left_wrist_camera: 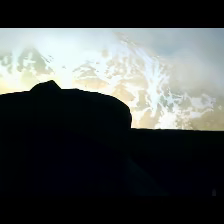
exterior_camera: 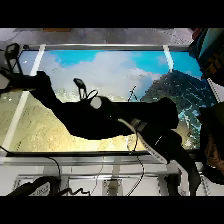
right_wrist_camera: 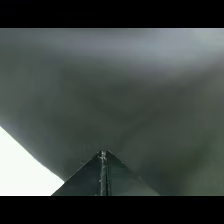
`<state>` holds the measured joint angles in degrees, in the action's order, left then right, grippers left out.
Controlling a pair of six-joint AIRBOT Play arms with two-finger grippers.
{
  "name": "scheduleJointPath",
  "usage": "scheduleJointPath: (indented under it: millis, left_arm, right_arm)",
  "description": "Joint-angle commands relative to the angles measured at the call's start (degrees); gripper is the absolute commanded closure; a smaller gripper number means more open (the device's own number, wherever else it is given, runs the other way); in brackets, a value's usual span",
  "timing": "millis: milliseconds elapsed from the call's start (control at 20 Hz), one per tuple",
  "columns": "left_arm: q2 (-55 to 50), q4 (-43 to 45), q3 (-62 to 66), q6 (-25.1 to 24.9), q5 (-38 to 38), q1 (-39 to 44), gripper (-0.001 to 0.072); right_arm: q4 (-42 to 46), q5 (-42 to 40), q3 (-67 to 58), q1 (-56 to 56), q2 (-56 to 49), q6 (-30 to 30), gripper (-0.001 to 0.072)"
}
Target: Fold the clothes and pants, and hang the long-sleeved shirts on hangers.
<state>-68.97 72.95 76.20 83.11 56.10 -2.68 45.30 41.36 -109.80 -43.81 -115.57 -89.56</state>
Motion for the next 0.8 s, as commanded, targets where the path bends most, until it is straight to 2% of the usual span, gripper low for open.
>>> scheduleJointPath:
  millis: [0,200,400,550,600,700,750]
  left_arm:
    - [-4.9,-1.7,0.0,-3.1,0.1,7.5,0.0699]
    - [-10.4,-1.7,0.0,-6.1,0.0,19.8,0.0699]
    - [-17.4,-1.7,0.0,-7.1,0.2,31.1,0.0699]
    - [-20.1,-1.6,0.0,-7.1,0.8,35.3,0.0697]
    - [-20.2,-1.6,0.0,-7.1,1.4,35.7,0.0643]
    - [-19.4,-1.1,0.0,-7.1,3.8,34.8,0.0162]
    - [-18.7,-0.6,0.0,-7.1,5.4,33.5,0.0068]
  right_arm:
    - [5.3,14.2,-0.2,10.6,2.8,0.0,0.0695]
    - [8.9,22.5,-0.2,23.1,8.3,0.1,0.0695]
    - [10.5,25.3,-0.2,30.7,13.8,0.6,0.0694]
    - [13.5,26.8,-0.2,33.3,16.3,0.6,0.0694]
    - [14.4,27.4,-0.2,33.9,16.7,0.6,0.0694]
    - [16.5,28.9,-0.2,34.8,16.8,0.6,0.0693]
    - [18.6,29.5,0.0,34.9,16.8,0.7,0.0694]
